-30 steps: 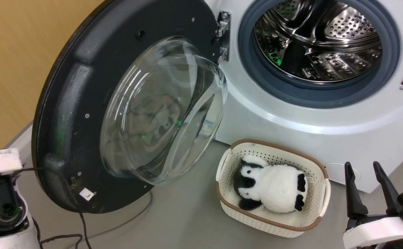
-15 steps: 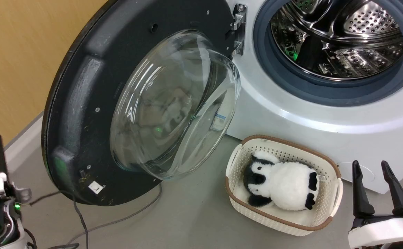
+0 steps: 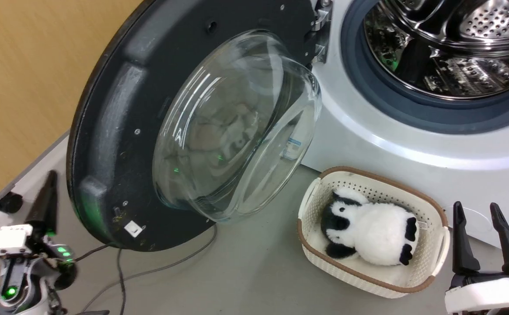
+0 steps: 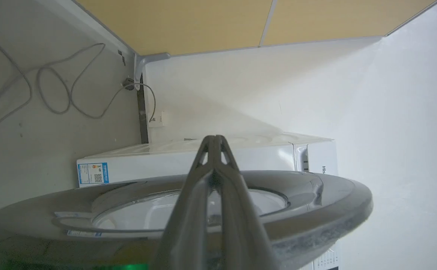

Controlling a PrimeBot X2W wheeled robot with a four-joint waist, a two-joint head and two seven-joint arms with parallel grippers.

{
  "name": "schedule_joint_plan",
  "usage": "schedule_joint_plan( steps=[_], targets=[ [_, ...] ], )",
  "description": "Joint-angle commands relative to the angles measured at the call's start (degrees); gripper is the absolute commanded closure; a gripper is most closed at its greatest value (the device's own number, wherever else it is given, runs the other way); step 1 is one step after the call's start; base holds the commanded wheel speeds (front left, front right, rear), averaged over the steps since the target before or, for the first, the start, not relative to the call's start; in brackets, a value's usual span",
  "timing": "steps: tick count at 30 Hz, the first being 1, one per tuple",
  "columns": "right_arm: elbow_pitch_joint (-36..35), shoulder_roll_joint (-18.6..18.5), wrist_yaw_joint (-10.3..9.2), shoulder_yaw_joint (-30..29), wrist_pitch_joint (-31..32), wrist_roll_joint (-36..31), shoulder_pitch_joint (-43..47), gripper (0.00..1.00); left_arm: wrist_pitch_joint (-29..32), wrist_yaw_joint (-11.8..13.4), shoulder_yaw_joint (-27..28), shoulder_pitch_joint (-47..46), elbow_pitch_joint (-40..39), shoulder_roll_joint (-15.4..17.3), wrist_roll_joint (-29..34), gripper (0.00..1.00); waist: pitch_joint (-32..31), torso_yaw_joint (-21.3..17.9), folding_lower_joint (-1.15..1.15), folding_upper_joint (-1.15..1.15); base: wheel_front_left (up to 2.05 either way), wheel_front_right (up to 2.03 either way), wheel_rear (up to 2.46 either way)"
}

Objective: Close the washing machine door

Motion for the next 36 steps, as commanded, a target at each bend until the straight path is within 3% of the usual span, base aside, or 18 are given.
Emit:
schedule_joint_plan(
  steps=[1, 11, 22, 28, 36],
  targets=[
    [0.1, 0.1, 0.04, -0.3, -0.6, 0.5, -1.2, 0.00, 1.1, -0.5, -0.4, 0.1, 0.3, -0.1, -2.7, 1.00, 0.1, 0.3, 0.00, 0.00, 0.00, 0.00, 0.00],
    [0.6, 0.1, 0.04, -1.0, -1.8, 1.7, -1.4, 0.00, 6.8, -1.1, -12.2, 5.2, -1.9, -0.1, -14.6, 1.00, 0.3, 2.6, 0.00, 0.00, 0.00, 0.00, 0.00],
    [1.4, 0.1, 0.05, -2.6, -3.0, 4.1, -1.3, 0.00, 13.3, -1.8, -32.3, 17.8, -18.2, -0.1, -16.1, 1.00, 0.1, 3.2, 0.00, 0.00, 0.00, 0.00, 0.00],
    [1.8, 0.1, 0.05, -1.5, -3.0, 4.4, -2.2, 0.00, 12.1, -1.8, -43.6, 19.4, -23.3, -0.1, -11.7, 1.00, -0.2, 0.3, 0.00, 0.00, 0.00, 0.00, 0.00],
    [1.7, 0.1, 0.05, -1.2, -3.0, 4.1, -3.1, 0.00, 6.0, -1.8, -54.5, 15.9, -24.4, -0.1, -8.6, 1.00, 0.3, -7.9, 0.00, 0.00, 0.00, 0.00, 0.00]
  ],
)
